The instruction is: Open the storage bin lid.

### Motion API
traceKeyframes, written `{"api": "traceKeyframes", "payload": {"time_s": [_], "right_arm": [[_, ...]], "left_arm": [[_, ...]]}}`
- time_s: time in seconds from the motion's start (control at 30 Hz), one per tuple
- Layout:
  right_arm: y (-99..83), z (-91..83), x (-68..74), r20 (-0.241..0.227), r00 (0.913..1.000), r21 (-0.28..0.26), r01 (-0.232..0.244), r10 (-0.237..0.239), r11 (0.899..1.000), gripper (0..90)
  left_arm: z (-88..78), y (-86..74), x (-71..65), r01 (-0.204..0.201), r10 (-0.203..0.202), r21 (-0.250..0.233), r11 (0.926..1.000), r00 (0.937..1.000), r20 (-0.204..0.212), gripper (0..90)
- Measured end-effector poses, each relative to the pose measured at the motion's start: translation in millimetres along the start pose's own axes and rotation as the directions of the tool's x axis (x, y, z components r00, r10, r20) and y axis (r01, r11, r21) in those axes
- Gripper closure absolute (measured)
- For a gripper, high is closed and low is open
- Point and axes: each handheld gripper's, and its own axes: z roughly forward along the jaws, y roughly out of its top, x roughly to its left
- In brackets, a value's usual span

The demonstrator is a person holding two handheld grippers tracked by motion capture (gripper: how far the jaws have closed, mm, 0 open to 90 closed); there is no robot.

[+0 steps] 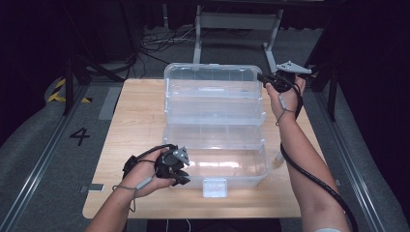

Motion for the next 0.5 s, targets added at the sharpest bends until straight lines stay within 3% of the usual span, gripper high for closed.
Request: {"api": "traceKeyframes", "payload": {"time_s": [0.5], "right_arm": [[-4.8,13.6,-5.2,0.002,1.0,0.025,0.002,-0.002,1.0,82.5]], "left_arm": [[0.4,-0.7,1.9,0.002,-0.002,-0.006,1.0,0.9999,0.016,78.9]]}}
